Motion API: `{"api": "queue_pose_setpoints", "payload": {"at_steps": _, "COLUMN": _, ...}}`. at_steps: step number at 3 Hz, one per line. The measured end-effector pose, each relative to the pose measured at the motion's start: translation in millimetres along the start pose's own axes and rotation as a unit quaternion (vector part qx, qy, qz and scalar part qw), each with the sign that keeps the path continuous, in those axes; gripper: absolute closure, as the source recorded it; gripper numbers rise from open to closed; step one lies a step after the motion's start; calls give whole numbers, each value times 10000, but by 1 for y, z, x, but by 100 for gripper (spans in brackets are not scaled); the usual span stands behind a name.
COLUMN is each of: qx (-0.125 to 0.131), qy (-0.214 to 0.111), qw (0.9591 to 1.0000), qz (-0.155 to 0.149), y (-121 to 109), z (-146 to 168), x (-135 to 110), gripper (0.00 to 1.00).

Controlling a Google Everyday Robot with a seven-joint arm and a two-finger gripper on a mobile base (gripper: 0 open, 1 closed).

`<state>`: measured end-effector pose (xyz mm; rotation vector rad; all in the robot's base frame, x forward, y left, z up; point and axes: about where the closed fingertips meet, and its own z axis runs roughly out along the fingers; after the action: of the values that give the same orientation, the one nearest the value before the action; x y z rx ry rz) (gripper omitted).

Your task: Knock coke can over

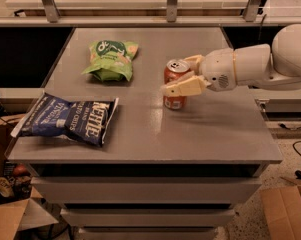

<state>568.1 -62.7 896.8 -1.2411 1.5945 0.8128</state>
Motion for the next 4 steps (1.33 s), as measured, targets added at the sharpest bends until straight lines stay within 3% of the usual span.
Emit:
{"api": "queue_pose_setpoints", "payload": {"at_steps": 1, "qx": -72, "qy": -105, "qw": 9999, "qz": 30, "y": 1, "z": 6, "x": 1, "gripper": 63}}
{"api": "queue_pose_setpoints", "payload": {"at_steps": 2, "qx": -56, "qy": 175, "qw": 9997, "qz": -141, "y": -4, "z": 0, "x": -4, "gripper": 86}}
{"api": "queue_pose_setpoints", "payload": {"at_steps": 3, "qx": 24, "qy": 805, "qw": 9955, "qz": -491, "y": -15, "z": -13, "x": -9, "gripper": 100}}
{"api": "queue_pose_setpoints", "payload": {"at_steps": 4, "qx": 181, "qy": 1662, "qw": 9811, "qz": -976, "y": -28, "z": -28, "x": -17, "gripper": 100}}
